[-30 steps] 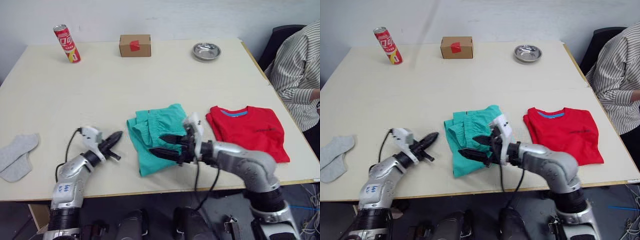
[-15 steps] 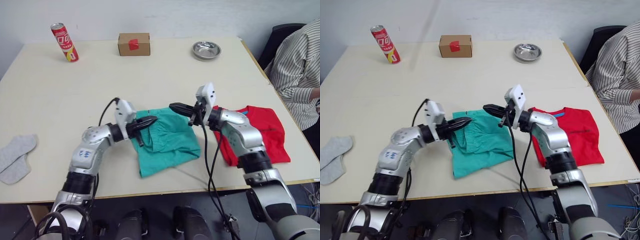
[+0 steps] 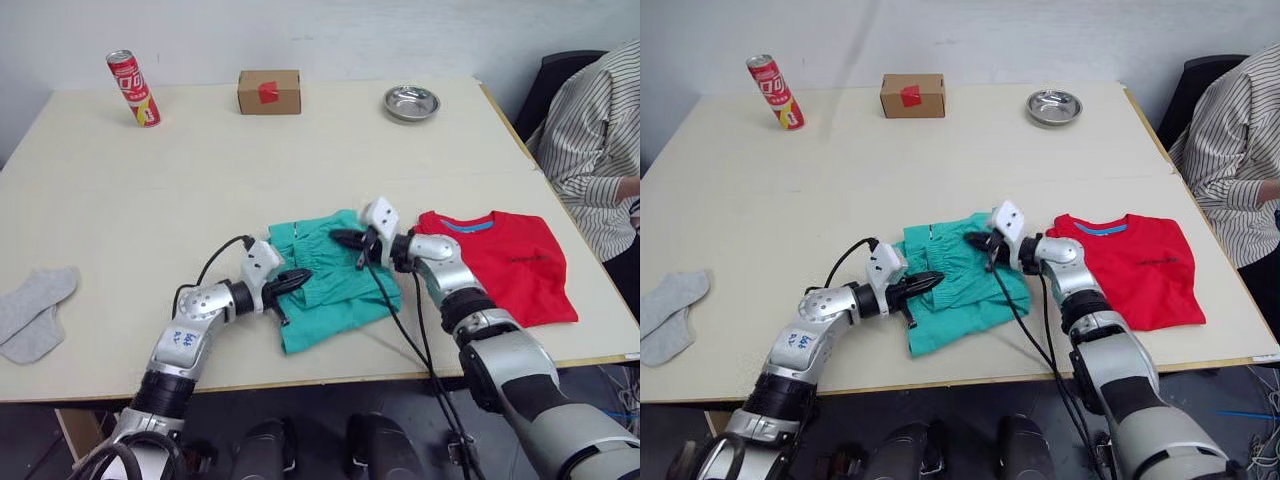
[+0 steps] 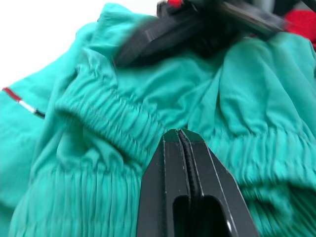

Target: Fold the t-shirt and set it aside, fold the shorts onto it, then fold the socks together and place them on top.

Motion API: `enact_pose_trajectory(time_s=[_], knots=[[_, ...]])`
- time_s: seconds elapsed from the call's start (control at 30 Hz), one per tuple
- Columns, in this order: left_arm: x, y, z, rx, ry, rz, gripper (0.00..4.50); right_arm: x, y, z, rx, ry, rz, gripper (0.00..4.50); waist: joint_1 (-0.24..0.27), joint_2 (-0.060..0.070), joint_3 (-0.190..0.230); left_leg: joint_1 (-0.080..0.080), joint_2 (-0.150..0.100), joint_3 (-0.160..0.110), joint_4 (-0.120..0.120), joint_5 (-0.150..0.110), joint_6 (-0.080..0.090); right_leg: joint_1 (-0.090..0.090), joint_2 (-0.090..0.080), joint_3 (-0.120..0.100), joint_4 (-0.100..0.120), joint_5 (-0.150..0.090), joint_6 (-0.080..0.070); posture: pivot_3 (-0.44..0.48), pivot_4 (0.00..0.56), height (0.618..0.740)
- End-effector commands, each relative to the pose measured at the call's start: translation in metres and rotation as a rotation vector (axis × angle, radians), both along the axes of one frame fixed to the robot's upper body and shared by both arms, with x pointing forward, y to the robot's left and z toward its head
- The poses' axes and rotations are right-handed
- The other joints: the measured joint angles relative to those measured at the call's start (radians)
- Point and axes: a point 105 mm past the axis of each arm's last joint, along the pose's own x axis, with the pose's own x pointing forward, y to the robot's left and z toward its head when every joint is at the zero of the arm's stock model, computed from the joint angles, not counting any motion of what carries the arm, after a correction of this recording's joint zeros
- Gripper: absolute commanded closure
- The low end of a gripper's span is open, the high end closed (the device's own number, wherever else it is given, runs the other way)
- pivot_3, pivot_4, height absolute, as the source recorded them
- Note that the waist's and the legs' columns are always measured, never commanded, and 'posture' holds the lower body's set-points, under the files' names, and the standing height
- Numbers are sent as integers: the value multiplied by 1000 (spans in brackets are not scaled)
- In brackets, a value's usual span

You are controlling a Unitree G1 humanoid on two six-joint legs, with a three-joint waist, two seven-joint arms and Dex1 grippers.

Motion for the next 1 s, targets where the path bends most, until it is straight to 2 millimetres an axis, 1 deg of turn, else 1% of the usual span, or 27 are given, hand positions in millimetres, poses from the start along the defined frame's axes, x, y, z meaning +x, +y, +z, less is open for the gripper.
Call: enact_pose_trajectory(time_s=[0.03,0.1,0.13,0.17,0.27,0.33,0.4,0.47,0.53,0.63,0.7,0.73,0.9,1.0], knots=[[-10,5,-18,33,70,12,4500,8,-14,27,106,-65,-61,4486,0,0,0,0,0,0,0,0,-1,0,0,0,0,0,0,0,150,740],[-10,7,-13,17,48,23,4500,0,-15,38,178,-87,11,4486,0,0,0,0,0,-1,-2,1,-2,0,0,-1,0,0,-1,0,150,740],[-9,7,-10,4,35,26,4500,-5,-14,41,199,-97,54,4486,-1,0,0,0,0,-1,-2,3,0,0,1,-1,0,0,-1,0,150,740],[-8,7,-2,-18,4,22,4500,-12,-13,43,212,-105,104,4486,0,0,0,0,1,-1,-2,3,1,0,1,-1,0,0,-1,0,150,740],[-2,6,20,-90,-55,31,4500,-31,-11,38,210,-103,198,4486,2,0,0,0,1,-1,-3,3,2,0,1,-2,-1,0,-1,0,150,740],[0,6,26,-107,-68,30,4500,-39,-11,36,204,-92,219,4486,4,0,0,-1,1,-1,-2,3,2,0,0,-2,-1,0,-1,0,150,740],[5,3,44,-130,-112,15,4500,-52,-10,19,156,-72,239,4486,8,0,0,-1,0,-1,-2,3,3,0,0,-2,0,0,-1,0,150,740],[10,-6,58,-133,-144,-14,4500,-63,-10,3,114,-55,237,4486,13,0,0,-1,0,-3,-2,3,2,0,0,-3,0,0,-1,0,150,740],[13,-12,62,-113,-147,-30,4500,-67,-10,-4,89,-54,220,4486,12,0,0,-2,0,-3,-2,3,1,0,0,-4,0,0,-1,0,150,740],[19,-23,70,-81,-157,-35,4500,-81,-3,-7,96,-36,222,4486,9,0,0,-2,-1,-3,-2,2,0,0,0,-4,-1,1,-1,0,150,740],[24,-25,65,-74,-146,-28,4500,-92,0,-3,117,-17,231,4486,7,0,0,-2,0,-2,-2,3,2,0,0,-3,-1,0,-1,0,150,740],[27,-23,58,-56,-137,-19,4500,-93,-1,-1,121,-11,212,4486,8,0,0,-2,0,-2,-2,3,2,0,1,-4,-1,0,-1,0,150,740],[38,-9,34,-51,-89,47,4500,-90,-11,15,199,2,104,4486,10,0,0,-2,1,-3,-2,4,1,-1,2,-4,0,0,-1,0,150,740],[38,-10,30,-66,-84,46,4500,-90,-15,19,211,-12,80,4486,12,0,0,-2,0,-3,-2,4,1,-1,1,-4,-1,1,-2,0,150,740]])
